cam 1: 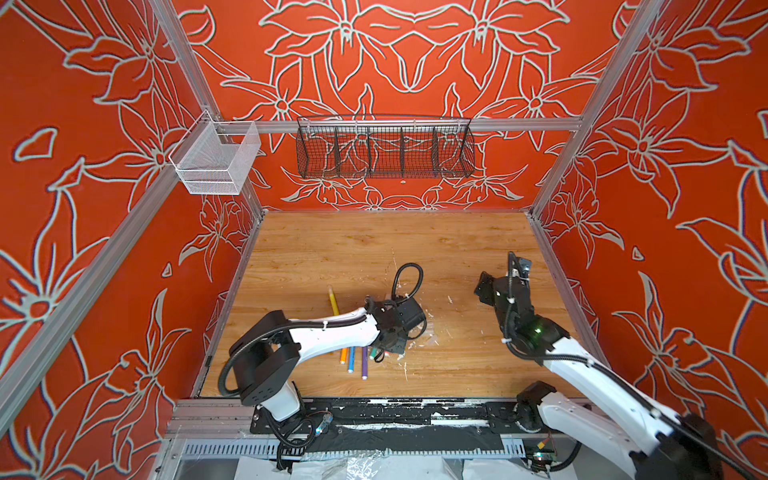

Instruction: Insert the pens into the pen caps

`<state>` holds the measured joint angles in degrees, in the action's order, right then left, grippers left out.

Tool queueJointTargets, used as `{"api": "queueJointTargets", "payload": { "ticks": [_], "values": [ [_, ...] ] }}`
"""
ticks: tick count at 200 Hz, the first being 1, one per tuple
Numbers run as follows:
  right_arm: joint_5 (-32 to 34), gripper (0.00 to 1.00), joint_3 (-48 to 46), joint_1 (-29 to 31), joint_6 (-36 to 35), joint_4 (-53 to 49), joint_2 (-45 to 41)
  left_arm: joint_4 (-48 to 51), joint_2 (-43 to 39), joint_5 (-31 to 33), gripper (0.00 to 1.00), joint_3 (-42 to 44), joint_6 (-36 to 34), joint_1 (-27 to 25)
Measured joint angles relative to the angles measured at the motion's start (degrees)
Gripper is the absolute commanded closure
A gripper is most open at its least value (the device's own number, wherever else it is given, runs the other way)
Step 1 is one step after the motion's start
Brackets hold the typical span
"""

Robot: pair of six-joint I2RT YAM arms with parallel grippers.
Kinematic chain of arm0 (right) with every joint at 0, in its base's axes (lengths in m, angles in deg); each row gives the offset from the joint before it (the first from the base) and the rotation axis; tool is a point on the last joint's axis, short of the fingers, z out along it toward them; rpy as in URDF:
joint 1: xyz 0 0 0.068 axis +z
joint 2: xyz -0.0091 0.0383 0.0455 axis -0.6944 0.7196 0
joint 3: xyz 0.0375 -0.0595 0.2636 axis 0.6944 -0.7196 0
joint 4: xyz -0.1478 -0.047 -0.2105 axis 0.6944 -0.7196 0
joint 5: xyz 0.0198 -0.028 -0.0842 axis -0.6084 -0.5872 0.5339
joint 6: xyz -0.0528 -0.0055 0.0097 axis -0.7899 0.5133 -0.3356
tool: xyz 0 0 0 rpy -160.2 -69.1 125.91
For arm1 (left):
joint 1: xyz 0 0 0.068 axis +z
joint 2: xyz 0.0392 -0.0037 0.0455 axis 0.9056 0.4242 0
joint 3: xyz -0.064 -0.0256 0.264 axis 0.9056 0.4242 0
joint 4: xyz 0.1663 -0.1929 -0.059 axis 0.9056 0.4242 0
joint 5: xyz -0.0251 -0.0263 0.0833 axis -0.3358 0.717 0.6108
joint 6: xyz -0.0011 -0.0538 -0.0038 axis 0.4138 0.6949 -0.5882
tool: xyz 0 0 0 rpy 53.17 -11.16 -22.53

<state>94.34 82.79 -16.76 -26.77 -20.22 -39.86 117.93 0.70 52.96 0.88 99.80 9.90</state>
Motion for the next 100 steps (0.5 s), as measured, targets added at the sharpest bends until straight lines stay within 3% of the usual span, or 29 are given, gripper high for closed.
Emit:
{"api": "queueJointTargets", "payload": {
  "ticks": [22,55,100],
  "values": [
    [-9.6,0.19,-1.88,0.9,6.58,2.51,-4.81,-1.53,-4.85,1.51,0.95,-4.02,-3.08,0.9],
    [-21.07,0.19,-6.12,6.36,16.22,11.32,-2.45,-5.57,-8.79,2.84,0.94,-6.75,-8.07,1.38],
    [-25.33,0.23,-7.52,16.33,22.82,20.5,1.36,-10.6,-9.07,2.05,0.94,-6.91,-14.21,1.38]
  ]
}}
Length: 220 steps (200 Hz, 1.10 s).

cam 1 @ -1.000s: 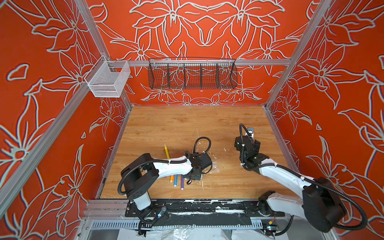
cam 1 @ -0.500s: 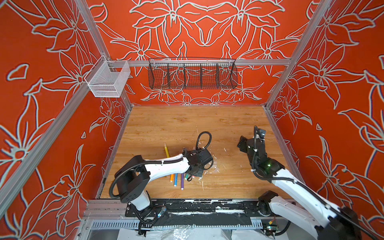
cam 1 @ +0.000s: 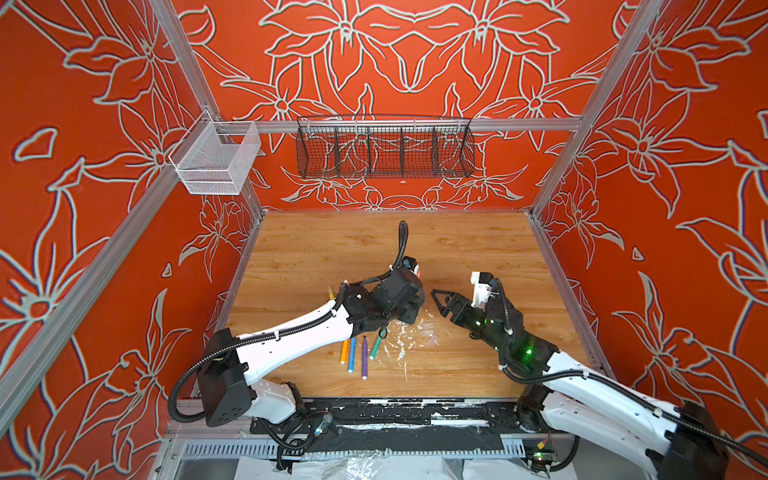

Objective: Insert the pens into the pen caps
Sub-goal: 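Raise the pink highlighter with the left gripper while the right gripper approaches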

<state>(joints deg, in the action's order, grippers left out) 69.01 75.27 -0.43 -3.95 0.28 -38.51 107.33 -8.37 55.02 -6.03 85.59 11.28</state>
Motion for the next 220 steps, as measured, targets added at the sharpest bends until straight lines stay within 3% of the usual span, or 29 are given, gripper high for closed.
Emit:
{"api": "queueJointTargets", "payload": {
  "ticks": [86,133,175,220],
  "values": [
    [-1.4,0.42,2.86,0.48,3.21,9.68,7.06,-5.88,-0.04,-4.85,0.94,0.98,-4.87,0.0],
    [-1.36,0.54,4.35,0.83,2.78,10.67,8.57,-5.99,-0.04,-5.97,0.94,2.25,-4.85,0.0],
    [-1.2,0.58,4.35,0.85,2.67,10.75,8.98,-6.34,-0.04,-6.84,0.94,2.25,-4.87,0.0],
    [-1.14,0.69,4.39,0.85,2.45,10.49,10.43,-6.43,-0.04,-7.48,0.94,2.25,-4.92,0.0]
  ]
}}
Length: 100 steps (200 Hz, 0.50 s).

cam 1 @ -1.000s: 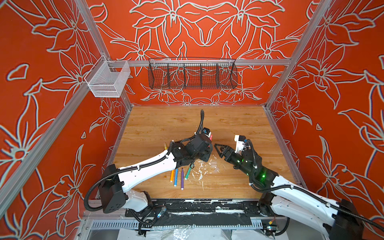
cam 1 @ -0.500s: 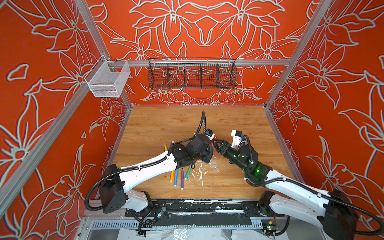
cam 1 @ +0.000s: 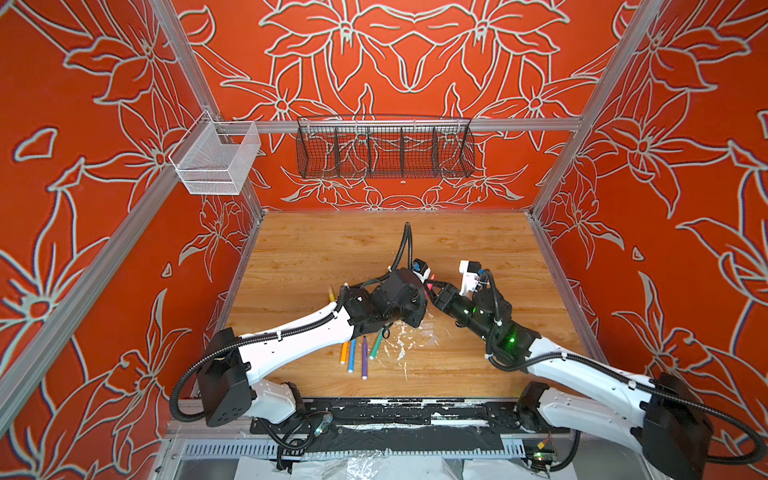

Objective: Insert the pens into the pen caps
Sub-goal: 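Raise the pink highlighter with the left gripper while the right gripper approaches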

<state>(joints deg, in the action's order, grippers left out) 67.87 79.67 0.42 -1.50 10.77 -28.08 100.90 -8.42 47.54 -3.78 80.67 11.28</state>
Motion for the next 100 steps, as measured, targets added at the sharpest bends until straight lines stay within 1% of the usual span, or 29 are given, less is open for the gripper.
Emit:
{"api": "queueJointTargets", "payload": {
  "ticks": [21,30,47,63,80,100],
  "values": [
    [0.37,0.74,0.11,0.04,-0.63,-0.17,0.0,0.0,0.0,-0.28,0.94,0.0,0.0,0.0],
    [0.68,0.79,0.13,0.09,-0.76,-0.26,0.0,-0.11,0.0,-0.31,0.93,0.0,0.0,0.0],
    [1.49,0.87,0.13,0.2,-1.38,-0.96,0.02,-0.42,-0.02,-0.48,0.88,0.0,-0.07,0.0],
    [1.92,0.92,0.13,0.28,-1.53,-1.14,0.11,-0.37,-0.11,-0.72,0.81,0.0,-0.24,0.02],
    [1.99,0.94,0.13,0.66,-1.55,-1.03,0.11,-0.55,-0.11,-0.76,0.76,0.0,-0.42,0.02],
    [2.38,0.94,0.22,1.75,-1.57,-1.03,0.11,-1.01,-0.11,-0.7,0.74,0.0,-0.92,0.02]
  ]
}}
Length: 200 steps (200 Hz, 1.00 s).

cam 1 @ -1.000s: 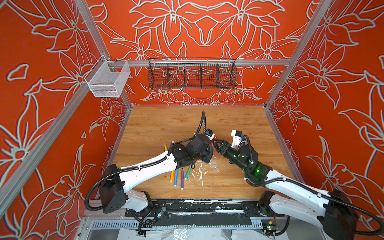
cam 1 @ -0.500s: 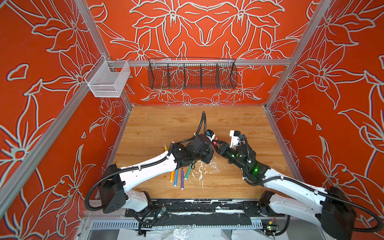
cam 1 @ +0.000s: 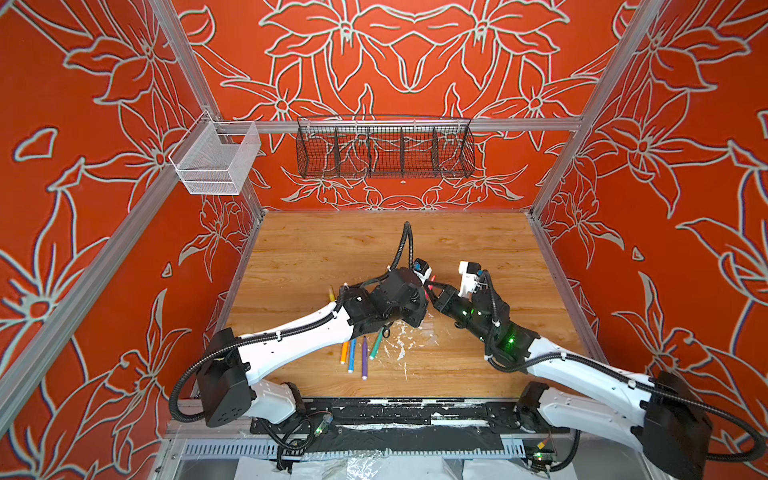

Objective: Insert the pens into the pen caps
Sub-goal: 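Raise the pink highlighter with the left gripper while the right gripper approaches, then move the right gripper away over the translucent pen caps on the table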

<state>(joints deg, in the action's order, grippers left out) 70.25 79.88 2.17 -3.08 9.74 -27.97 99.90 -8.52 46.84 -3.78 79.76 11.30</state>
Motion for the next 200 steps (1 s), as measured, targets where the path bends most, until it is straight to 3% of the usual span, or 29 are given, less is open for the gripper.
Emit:
{"api": "queueJointTargets", "payload": {
  "ticks": [126,145,157,164,185,200],
  "values": [
    [4.81,0.94,2.54,3.13,-2.93,-1.49,-0.76,-0.04,0.39,0.37,0.77,-0.79,-0.98,0.04],
    [5.53,0.94,2.51,3.34,-3.58,-2.1,-1.25,-0.09,0.39,-0.04,0.85,-0.79,-0.94,0.04],
    [5.73,0.93,2.54,3.37,-3.85,-2.14,-1.31,-0.11,0.39,-0.26,0.95,-0.79,-0.63,0.07],
    [5.79,0.88,2.54,3.39,-3.89,-2.19,-1.31,-0.13,0.39,-0.37,1.0,-0.79,-0.81,0.09],
    [5.99,0.58,2.62,3.48,-4.04,-2.19,-1.29,0.07,0.44,-0.63,1.0,-0.92,-0.87,0.22],
    [6.4,0.45,3.1,3.48,-5.03,-2.97,-1.29,0.61,0.55,-0.63,1.0,-1.4,-0.52,0.55]
  ]
}}
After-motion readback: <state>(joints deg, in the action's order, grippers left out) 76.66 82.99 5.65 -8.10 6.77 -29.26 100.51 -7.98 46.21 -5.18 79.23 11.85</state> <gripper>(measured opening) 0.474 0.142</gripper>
